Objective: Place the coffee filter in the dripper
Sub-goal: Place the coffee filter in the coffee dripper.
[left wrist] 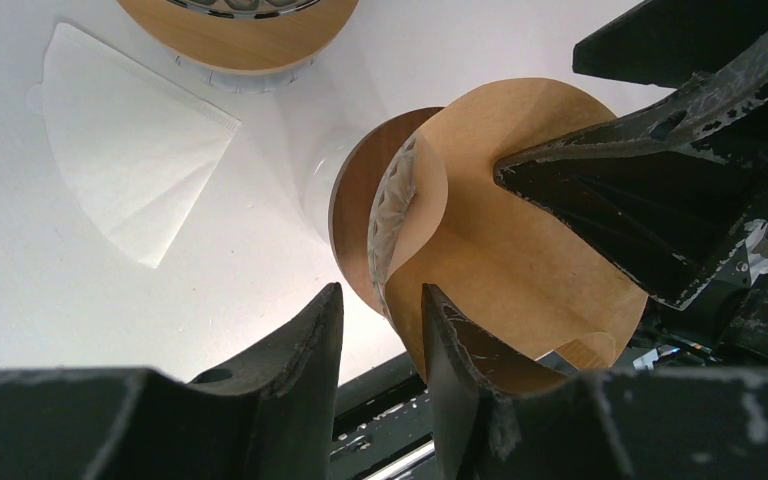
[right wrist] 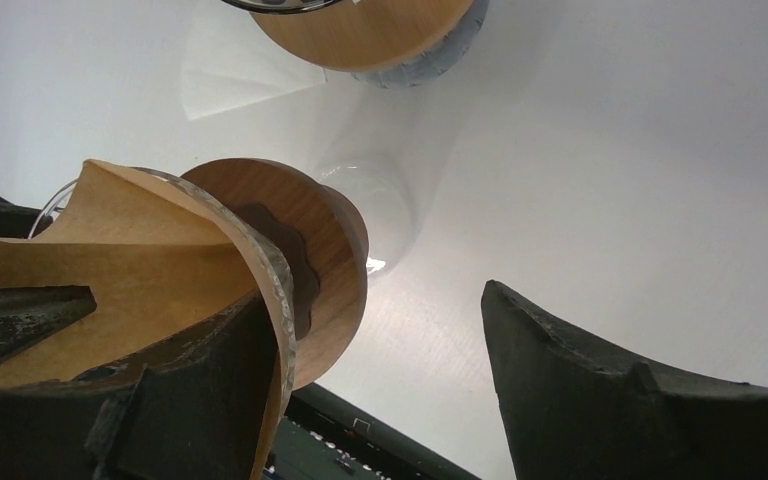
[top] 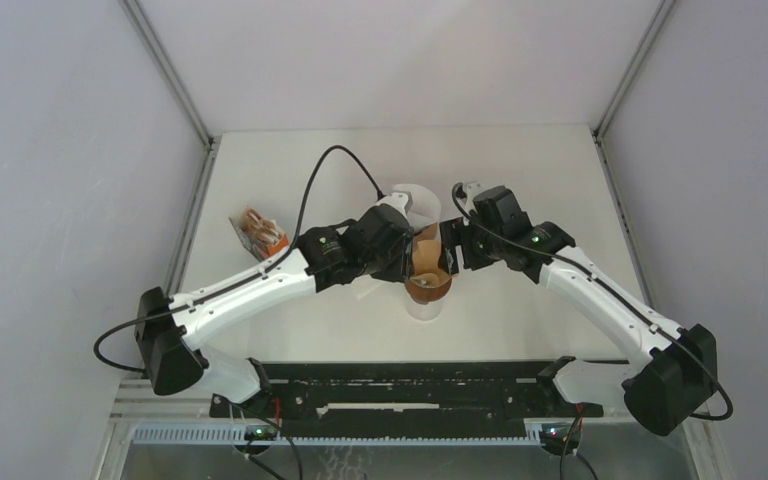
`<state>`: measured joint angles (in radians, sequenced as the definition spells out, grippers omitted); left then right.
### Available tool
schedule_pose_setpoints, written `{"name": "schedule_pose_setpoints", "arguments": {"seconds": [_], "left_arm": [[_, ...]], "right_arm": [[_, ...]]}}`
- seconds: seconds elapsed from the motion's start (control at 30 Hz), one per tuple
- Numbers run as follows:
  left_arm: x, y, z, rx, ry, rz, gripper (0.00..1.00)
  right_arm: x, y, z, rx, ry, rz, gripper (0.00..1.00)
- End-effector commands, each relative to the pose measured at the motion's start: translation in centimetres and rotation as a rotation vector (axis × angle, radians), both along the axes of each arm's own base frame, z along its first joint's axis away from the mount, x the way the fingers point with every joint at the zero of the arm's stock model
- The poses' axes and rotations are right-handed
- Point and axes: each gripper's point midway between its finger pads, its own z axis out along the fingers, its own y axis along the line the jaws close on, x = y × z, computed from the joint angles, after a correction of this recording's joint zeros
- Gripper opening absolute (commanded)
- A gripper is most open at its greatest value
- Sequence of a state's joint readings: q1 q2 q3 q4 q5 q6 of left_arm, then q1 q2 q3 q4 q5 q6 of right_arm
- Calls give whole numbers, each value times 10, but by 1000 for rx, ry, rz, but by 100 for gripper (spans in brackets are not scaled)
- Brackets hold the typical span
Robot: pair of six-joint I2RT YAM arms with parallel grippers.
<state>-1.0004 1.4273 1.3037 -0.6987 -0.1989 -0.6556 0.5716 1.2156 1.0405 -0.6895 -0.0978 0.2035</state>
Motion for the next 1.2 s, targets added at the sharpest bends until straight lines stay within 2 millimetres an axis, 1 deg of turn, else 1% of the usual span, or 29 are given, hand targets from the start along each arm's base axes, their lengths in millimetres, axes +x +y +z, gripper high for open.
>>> {"name": "schedule_pose_setpoints", "arguments": {"seconds": [0.0,0.13,0.33,0.57,0.63,0.73,0.83,1.0,1.17], "left_arm": [[-3,0,-8,11,11,-5,39],[-2,1,-7,12,4,-2,39],[-5,-1,-14,25,17,-13,39],[-5,0,-13,30,9,-14,38],[-5,2,-12,31,3,-11,38],[-4,4,-10,29,-9,-3,38],[-4,6,-7,27,-15,1,38],[-3,4,-6,24,-16,-1,38],[-3,2,-6,22,-14,-6,38]], "right_arm": [[6,1,2,-9,-39,0,80],[7,4,7,9,-61,11,80],[8,5,-3,-14,-30,4,80],[8,3,-9,-37,-29,-3,80],[7,3,-7,-35,-31,-1,80],[6,4,-1,-12,-45,7,80],[5,6,10,24,-72,14,81],[4,9,28,90,-105,20,82],[4,10,41,128,-122,22,83]]}}
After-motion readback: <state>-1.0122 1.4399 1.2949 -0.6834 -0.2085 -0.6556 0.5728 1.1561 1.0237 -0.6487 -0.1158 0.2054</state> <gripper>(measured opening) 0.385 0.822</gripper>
